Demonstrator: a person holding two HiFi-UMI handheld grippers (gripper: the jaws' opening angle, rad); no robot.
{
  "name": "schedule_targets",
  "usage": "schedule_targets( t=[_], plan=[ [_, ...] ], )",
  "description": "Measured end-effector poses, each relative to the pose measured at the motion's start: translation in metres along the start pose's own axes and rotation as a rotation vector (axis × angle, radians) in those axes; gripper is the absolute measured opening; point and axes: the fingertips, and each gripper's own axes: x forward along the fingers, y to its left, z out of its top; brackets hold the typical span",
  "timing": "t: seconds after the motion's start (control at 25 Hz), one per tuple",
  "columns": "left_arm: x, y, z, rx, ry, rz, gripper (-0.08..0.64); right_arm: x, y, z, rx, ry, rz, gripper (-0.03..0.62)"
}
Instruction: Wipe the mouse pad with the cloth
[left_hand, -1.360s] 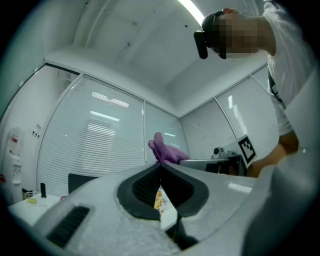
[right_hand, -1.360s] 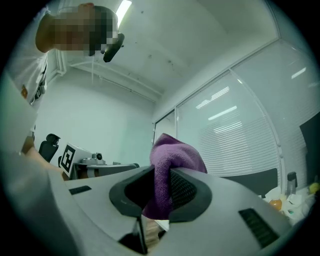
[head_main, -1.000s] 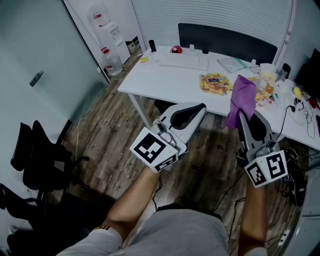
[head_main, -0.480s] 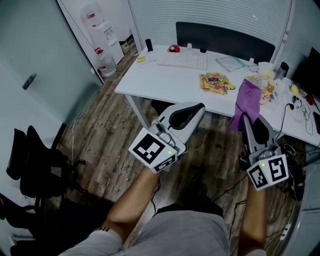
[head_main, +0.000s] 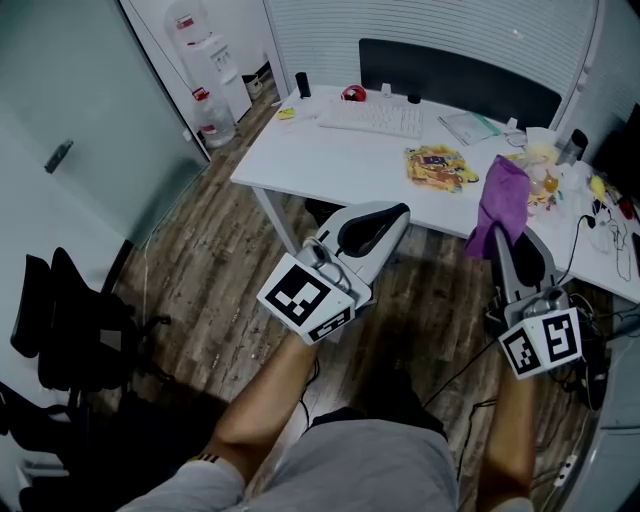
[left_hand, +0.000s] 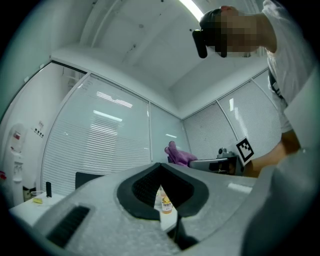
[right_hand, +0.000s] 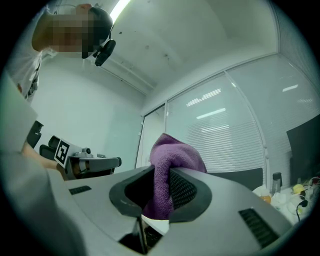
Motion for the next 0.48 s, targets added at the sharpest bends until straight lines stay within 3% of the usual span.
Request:
schedule_targets(
  t=[0.48],
  plan=[
    [0.043,0.039,-0.016,0.032,0.027,0.021,0.015,0.040,-0.046,-0.009,-0.013,-0.020,0.007,0.069]
  ],
)
